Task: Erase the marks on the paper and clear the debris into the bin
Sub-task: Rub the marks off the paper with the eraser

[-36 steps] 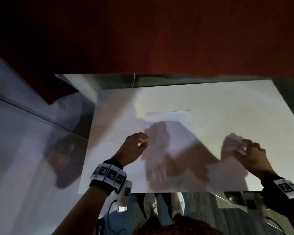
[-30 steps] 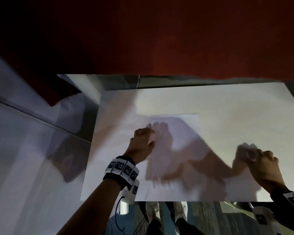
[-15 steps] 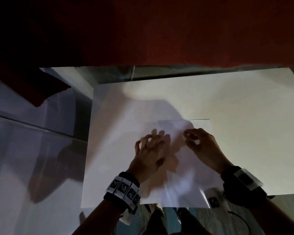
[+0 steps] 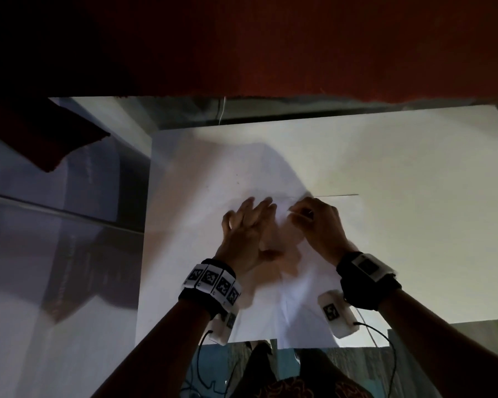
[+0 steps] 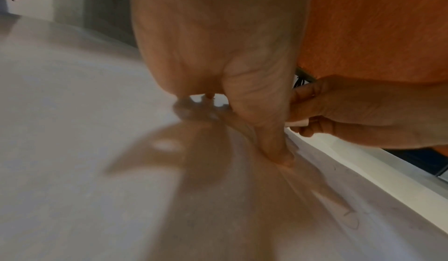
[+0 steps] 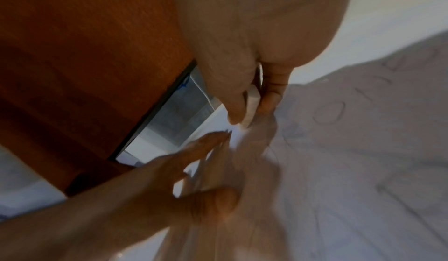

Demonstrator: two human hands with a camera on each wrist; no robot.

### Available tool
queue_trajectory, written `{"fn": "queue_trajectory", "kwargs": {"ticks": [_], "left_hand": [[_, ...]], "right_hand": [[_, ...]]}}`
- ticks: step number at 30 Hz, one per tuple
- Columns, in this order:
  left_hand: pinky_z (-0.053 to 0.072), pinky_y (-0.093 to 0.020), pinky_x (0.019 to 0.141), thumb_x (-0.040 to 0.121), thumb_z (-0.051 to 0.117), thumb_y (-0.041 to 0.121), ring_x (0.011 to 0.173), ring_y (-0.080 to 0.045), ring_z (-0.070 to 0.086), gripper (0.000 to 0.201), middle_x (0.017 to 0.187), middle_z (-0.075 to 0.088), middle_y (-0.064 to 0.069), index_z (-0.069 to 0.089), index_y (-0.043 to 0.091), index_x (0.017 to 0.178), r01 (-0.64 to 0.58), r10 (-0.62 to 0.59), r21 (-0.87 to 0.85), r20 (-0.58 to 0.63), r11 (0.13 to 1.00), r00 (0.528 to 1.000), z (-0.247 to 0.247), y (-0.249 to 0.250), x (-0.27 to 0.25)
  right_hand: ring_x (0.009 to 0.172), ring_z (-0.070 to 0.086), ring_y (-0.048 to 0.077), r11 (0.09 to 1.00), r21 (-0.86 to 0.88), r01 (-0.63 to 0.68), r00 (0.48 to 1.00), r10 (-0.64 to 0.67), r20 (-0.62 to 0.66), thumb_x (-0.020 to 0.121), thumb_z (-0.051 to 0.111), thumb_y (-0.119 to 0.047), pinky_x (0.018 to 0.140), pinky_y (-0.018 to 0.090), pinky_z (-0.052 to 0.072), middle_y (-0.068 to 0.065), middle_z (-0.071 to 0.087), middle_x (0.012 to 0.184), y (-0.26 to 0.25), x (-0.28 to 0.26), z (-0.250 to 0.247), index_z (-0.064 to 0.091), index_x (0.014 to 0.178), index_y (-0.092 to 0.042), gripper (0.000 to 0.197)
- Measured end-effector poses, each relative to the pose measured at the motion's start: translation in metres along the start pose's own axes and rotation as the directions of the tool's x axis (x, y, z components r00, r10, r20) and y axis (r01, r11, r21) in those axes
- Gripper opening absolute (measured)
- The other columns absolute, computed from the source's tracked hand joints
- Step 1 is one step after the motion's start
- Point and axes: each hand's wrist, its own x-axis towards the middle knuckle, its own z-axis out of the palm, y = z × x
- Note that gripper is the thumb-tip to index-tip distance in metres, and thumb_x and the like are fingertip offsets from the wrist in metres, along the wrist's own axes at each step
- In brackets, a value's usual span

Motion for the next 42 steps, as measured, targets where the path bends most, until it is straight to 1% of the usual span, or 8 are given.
{"fn": "queue_trajectory", "kwargs": {"ticks": [6,15,20,24,28,35,39,42], "left_hand": [[-0.003,-0.049,0.118,0.08,0.067,0.075,0.156,-0.017,-0.018,0.113,0.17,-0.012,0.016,0.005,0.03,0.164,0.008,-0.007,-0.02,0.038,1.0,0.999,0.0,-0.001,0.004],[0.004,-0.052,0.112,0.077,0.071,0.074,0.156,-0.023,-0.015,0.118,0.17,-0.013,0.017,0.003,0.031,0.164,-0.035,0.033,0.026,0.059,0.999,0.998,-0.004,-0.002,0.007],[-0.001,-0.048,0.111,0.074,0.07,0.076,0.155,-0.02,-0.019,0.119,0.171,-0.01,0.018,0.006,0.032,0.164,-0.029,0.028,0.021,0.074,0.999,0.997,-0.006,-0.003,0.008],[0.001,-0.052,0.114,0.074,0.072,0.074,0.155,-0.018,-0.02,0.119,0.17,-0.011,0.02,0.006,0.034,0.164,-0.023,0.023,0.003,0.072,1.0,0.997,-0.005,-0.002,0.009],[-0.004,-0.046,0.112,0.075,0.073,0.072,0.155,-0.017,-0.021,0.118,0.17,-0.011,0.02,0.005,0.034,0.164,-0.009,0.01,-0.012,0.083,1.0,0.997,-0.006,-0.002,0.009],[0.001,-0.052,0.114,0.075,0.074,0.071,0.155,-0.017,-0.02,0.118,0.169,-0.011,0.022,0.006,0.034,0.164,0.004,-0.002,-0.016,0.094,1.0,0.996,-0.007,-0.003,0.009],[-0.002,-0.048,0.113,0.075,0.074,0.07,0.155,-0.016,-0.021,0.118,0.17,-0.012,0.021,0.005,0.034,0.164,-0.004,0.005,-0.009,0.087,1.0,0.996,-0.007,-0.002,0.01],[-0.003,-0.05,0.114,0.075,0.075,0.069,0.154,-0.015,-0.022,0.119,0.169,-0.012,0.023,0.005,0.036,0.164,0.014,-0.011,-0.025,0.096,1.0,0.995,-0.008,-0.002,0.01]], "right_hand": [[0.082,0.068,0.013,1.0,0.021,-0.023,0.999,0.024,-0.026,0.083,0.073,-0.021,0.073,0.025,0.051,-0.005,0.073,0.087,0.011,0.008,-0.005,0.073,0.092,-0.019,0.009],[0.078,0.067,0.021,0.992,-0.111,0.065,0.996,-0.059,0.059,0.085,0.068,-0.019,0.07,0.031,0.048,0.002,0.073,0.082,-0.001,0.007,-0.006,0.074,0.087,-0.015,0.008],[0.078,0.067,0.025,0.995,-0.101,-0.001,0.996,-0.009,-0.089,0.082,0.069,-0.016,0.07,0.035,0.052,0.003,0.073,0.082,0.002,0.012,0.001,0.073,0.082,-0.014,0.004],[0.073,0.065,0.025,0.971,-0.153,0.182,0.983,-0.185,-0.004,0.081,0.07,-0.007,0.069,0.029,0.044,0.004,0.071,0.078,-0.006,-0.004,0.017,0.074,0.079,-0.012,0.006],[0.08,0.068,0.025,0.994,-0.1,0.038,0.992,-0.049,-0.115,0.083,0.068,-0.013,0.072,0.031,0.05,0.006,0.074,0.086,-0.001,0.002,0.017,0.075,0.086,-0.011,0.008],[0.082,0.068,0.025,0.997,-0.079,0.001,0.989,-0.013,-0.15,0.085,0.066,-0.014,0.074,0.032,0.05,0.005,0.074,0.089,0.0,0.0,0.021,0.075,0.089,-0.011,0.01],[0.076,0.068,0.024,0.99,-0.099,0.101,0.991,-0.108,-0.073,0.084,0.066,-0.008,0.073,0.032,0.049,0.005,0.073,0.081,-0.009,-0.007,0.027,0.074,0.08,-0.01,0.01],[0.078,0.068,0.024,0.996,-0.084,0.003,0.989,-0.015,-0.144,0.085,0.067,-0.014,0.072,0.029,0.048,0.004,0.074,0.083,-0.004,-0.001,0.022,0.074,0.083,-0.013,0.008]]}}
